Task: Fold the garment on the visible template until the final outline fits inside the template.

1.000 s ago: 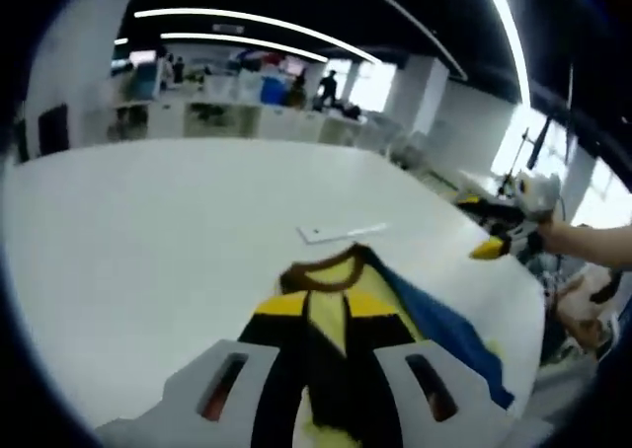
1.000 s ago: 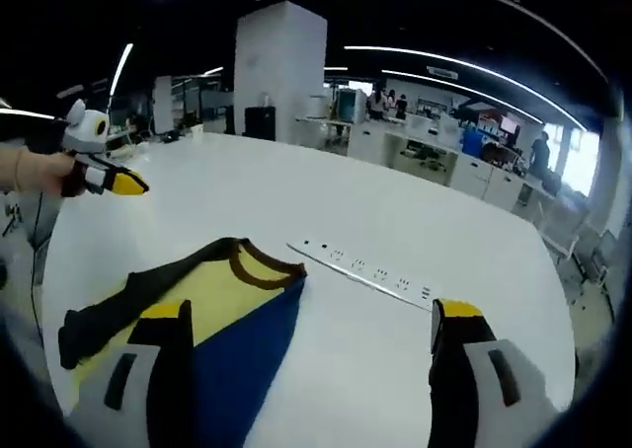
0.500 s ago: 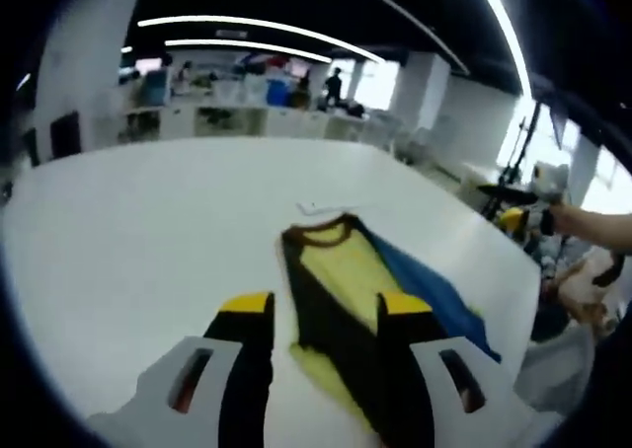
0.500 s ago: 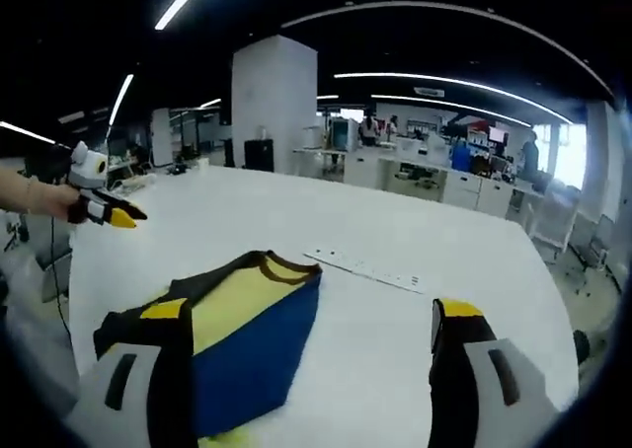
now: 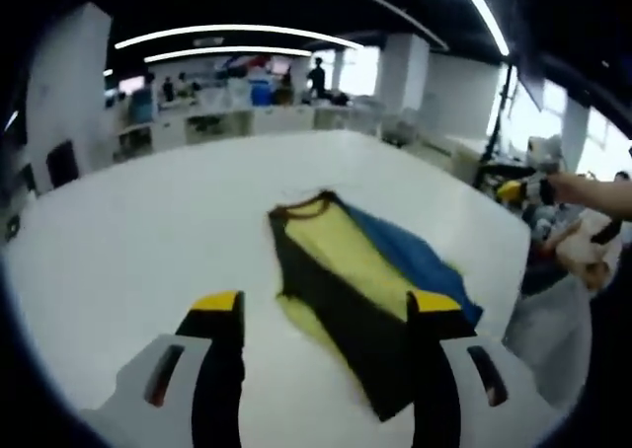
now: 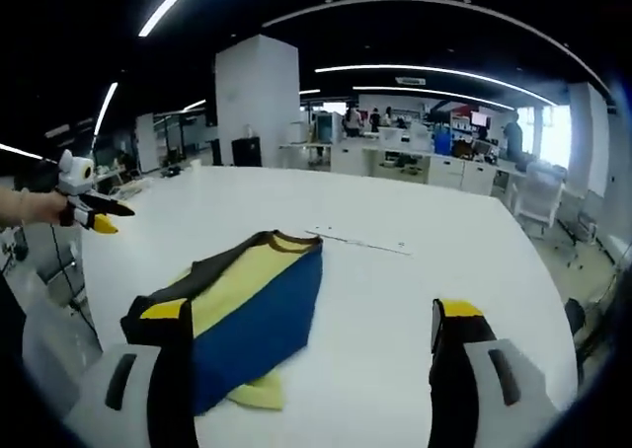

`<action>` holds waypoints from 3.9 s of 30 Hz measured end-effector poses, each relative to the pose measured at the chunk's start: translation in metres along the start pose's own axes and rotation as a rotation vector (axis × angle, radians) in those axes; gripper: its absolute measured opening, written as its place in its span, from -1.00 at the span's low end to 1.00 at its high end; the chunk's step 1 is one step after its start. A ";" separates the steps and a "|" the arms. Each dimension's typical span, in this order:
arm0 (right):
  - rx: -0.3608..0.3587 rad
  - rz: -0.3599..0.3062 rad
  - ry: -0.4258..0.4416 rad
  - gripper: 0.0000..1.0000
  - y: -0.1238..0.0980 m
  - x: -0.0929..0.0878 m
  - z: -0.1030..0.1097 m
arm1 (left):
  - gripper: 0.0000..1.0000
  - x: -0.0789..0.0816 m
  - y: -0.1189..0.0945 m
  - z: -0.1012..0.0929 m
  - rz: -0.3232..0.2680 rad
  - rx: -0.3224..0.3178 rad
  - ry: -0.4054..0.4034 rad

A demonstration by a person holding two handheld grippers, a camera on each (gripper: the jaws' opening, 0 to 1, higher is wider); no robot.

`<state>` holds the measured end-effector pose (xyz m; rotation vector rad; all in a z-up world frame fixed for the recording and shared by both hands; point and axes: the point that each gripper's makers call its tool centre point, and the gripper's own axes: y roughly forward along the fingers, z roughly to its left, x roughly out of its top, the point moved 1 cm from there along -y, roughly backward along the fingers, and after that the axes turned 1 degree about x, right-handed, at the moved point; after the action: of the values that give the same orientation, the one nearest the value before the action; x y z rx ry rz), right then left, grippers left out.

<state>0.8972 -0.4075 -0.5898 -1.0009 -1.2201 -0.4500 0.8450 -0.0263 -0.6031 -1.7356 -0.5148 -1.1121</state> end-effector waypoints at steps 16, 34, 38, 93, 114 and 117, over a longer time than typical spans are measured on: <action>-0.040 0.064 0.044 0.99 -0.061 -0.057 0.027 | 0.83 -0.046 -0.054 -0.027 0.068 0.037 0.001; 0.028 0.129 -0.025 0.82 -0.073 -0.085 0.067 | 0.99 -0.055 -0.061 -0.043 0.080 0.014 0.000; 0.059 0.148 -0.044 0.84 -0.067 -0.089 0.077 | 0.99 -0.053 -0.061 -0.043 0.075 0.012 -0.001; 0.454 0.465 -0.254 -0.62 0.052 -0.164 0.219 | 0.97 -0.101 -0.086 -0.014 0.151 0.015 -0.101; 0.404 0.494 -0.310 -0.75 0.058 -0.175 0.213 | 0.94 -0.107 -0.086 -0.015 0.154 0.021 -0.125; 0.407 0.491 -0.345 -0.77 0.058 -0.176 0.214 | 0.94 -0.107 -0.086 -0.016 0.155 0.019 -0.124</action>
<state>0.7632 -0.2380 -0.7718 -0.9994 -1.2477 0.3581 0.7209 0.0124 -0.6502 -1.8031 -0.4568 -0.8919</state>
